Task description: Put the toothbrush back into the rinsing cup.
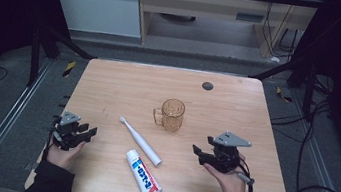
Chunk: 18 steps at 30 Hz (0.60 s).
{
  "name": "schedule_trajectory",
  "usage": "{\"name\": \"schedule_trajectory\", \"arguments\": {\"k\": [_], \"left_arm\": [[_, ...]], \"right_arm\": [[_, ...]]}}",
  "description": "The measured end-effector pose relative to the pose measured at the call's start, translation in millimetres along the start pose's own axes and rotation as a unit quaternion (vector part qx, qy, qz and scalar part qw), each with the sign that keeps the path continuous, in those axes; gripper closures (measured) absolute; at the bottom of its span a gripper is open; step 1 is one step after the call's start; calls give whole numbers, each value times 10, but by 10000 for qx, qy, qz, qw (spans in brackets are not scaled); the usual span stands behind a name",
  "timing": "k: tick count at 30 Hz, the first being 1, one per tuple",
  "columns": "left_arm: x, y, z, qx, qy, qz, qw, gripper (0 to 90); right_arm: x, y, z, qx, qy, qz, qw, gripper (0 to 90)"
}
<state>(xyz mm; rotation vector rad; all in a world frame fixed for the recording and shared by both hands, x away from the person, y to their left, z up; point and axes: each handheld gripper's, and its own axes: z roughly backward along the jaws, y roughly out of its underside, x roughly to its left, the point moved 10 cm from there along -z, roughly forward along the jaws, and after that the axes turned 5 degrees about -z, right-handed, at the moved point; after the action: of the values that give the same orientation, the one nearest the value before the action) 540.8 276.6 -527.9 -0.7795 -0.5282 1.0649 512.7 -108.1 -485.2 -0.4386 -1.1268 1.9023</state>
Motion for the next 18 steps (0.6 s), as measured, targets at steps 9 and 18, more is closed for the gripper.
{"name": "schedule_trajectory", "arguments": {"k": [9,18], "left_arm": [[22,15,-3,41,-83,-42,9999,592],[46,22,-7,59,-146,-46,9999,589]], "right_arm": [[244,-106,-137,176,-234,158,9994,433],[527,-218,-364,359,-493,246,9978,489]]}}
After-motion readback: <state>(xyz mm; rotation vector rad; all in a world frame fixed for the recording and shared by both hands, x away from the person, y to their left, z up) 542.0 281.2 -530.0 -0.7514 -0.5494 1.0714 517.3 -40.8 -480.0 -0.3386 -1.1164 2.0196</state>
